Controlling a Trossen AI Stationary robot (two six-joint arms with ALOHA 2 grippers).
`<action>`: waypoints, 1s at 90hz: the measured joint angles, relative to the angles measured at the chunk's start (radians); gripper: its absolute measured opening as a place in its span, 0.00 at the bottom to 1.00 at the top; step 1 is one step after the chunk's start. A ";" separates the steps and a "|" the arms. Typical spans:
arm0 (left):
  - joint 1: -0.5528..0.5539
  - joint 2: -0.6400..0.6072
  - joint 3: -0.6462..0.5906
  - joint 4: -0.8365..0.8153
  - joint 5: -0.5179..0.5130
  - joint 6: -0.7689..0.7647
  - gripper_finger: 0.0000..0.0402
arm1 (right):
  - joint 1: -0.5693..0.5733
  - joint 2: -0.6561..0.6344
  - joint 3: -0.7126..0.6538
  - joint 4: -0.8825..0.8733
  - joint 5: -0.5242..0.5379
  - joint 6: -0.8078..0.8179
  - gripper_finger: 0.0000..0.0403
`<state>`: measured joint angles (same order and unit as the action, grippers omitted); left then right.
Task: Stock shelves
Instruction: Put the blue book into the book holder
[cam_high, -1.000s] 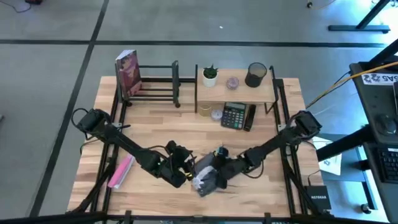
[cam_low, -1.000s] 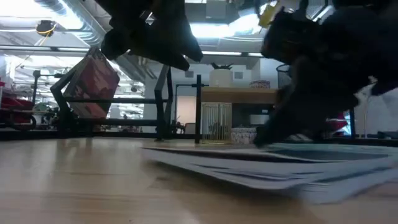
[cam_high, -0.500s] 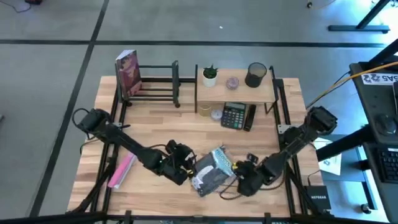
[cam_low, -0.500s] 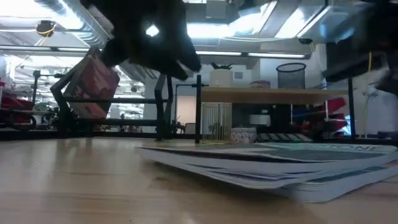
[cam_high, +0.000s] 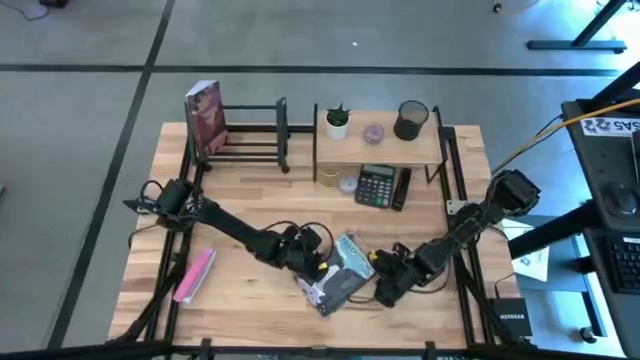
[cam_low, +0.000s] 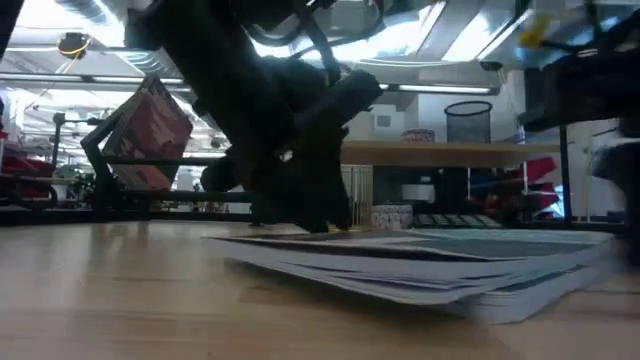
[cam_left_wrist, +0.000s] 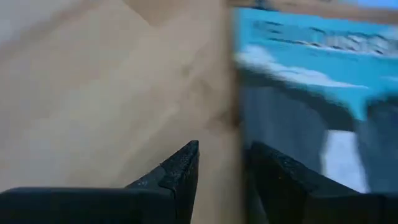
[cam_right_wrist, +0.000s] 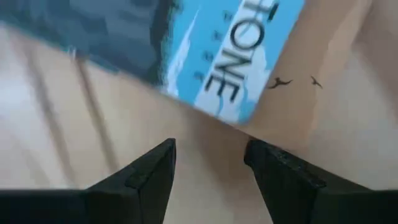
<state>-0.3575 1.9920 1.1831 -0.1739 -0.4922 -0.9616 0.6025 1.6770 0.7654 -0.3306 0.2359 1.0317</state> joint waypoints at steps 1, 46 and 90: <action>-0.002 0.000 0.000 -0.001 0.000 0.000 0.32 | -0.008 0.001 0.000 0.006 0.004 -0.011 0.49; -0.128 -0.065 0.000 -0.263 -0.083 -0.235 0.32 | -0.209 0.003 -0.003 0.097 0.126 -0.270 0.49; -0.186 -0.079 0.000 -0.265 -0.167 -0.343 0.32 | -0.093 0.036 0.083 0.202 0.070 -0.302 0.49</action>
<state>-0.5434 1.9125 1.1835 -0.4390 -0.6589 -1.3042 0.5091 1.7135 0.8486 -0.1287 0.3061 0.7299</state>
